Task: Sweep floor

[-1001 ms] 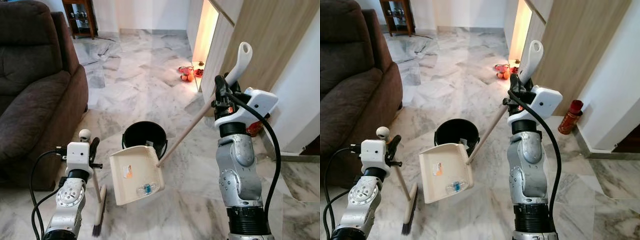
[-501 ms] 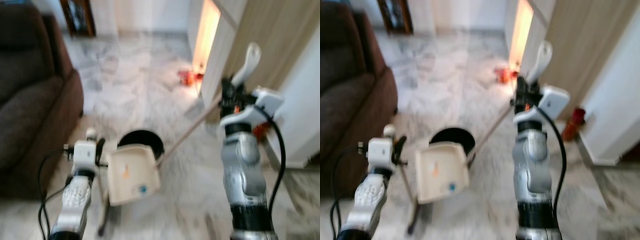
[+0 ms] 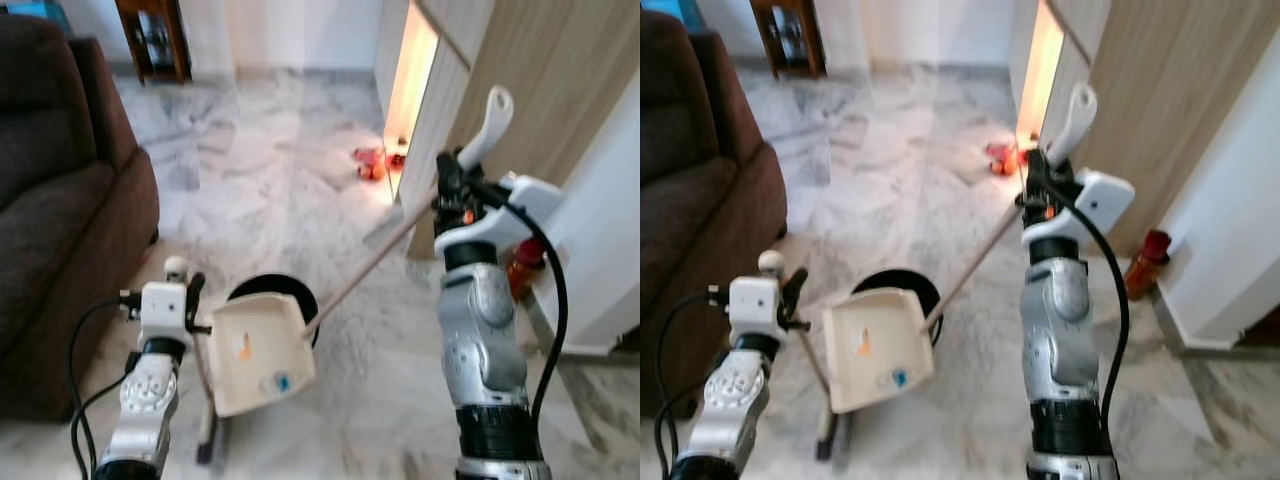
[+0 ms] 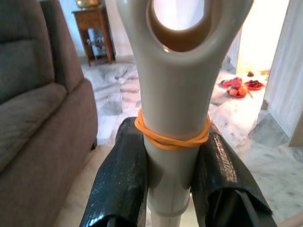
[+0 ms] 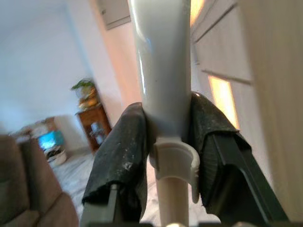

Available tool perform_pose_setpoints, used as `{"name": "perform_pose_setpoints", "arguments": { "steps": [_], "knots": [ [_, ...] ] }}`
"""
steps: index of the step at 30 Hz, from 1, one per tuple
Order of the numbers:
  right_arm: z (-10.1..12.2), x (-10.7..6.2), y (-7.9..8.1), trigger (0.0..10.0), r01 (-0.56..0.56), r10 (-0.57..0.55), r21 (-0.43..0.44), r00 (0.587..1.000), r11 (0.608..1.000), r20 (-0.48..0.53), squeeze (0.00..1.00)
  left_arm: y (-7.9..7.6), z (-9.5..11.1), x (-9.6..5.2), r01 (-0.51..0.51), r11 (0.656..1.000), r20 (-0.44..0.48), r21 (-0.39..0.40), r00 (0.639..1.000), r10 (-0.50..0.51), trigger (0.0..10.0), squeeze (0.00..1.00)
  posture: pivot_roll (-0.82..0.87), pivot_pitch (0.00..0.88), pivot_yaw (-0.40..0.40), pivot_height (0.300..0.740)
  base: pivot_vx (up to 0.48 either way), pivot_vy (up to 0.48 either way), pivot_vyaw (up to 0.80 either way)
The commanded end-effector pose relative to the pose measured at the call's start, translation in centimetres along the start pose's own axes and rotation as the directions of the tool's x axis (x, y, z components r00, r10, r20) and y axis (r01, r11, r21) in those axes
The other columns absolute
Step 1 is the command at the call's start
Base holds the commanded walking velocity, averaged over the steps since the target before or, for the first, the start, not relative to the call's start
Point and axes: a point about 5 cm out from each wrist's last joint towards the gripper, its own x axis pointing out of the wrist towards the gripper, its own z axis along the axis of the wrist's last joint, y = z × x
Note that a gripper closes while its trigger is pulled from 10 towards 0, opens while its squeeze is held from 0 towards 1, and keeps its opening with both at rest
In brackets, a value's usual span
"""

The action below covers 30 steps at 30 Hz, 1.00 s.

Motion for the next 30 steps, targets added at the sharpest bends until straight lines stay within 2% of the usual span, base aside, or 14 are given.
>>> {"name": "perform_pose_setpoints", "arguments": {
  "steps": [1,30],
  "knots": [
    [1.57,0.44,0.55,10.0,-0.020,0.017,0.036,0.997,0.999,0.074,0.00,0.34,0.97,0.46,-0.007,1.000,0.050,0.014,0.999,0.006,10.0,0.00,0.07,0.027,-0.040,0.740,0.330,0.000,0.00],
    [1.48,0.53,0.63,10.0,-0.024,0.020,0.059,0.998,0.998,0.058,0.00,0.54,0.99,0.45,-0.024,1.000,0.052,0.002,0.998,0.023,10.0,0.00,0.08,0.040,-0.048,0.740,0.327,0.000,0.00]
  ]
}}
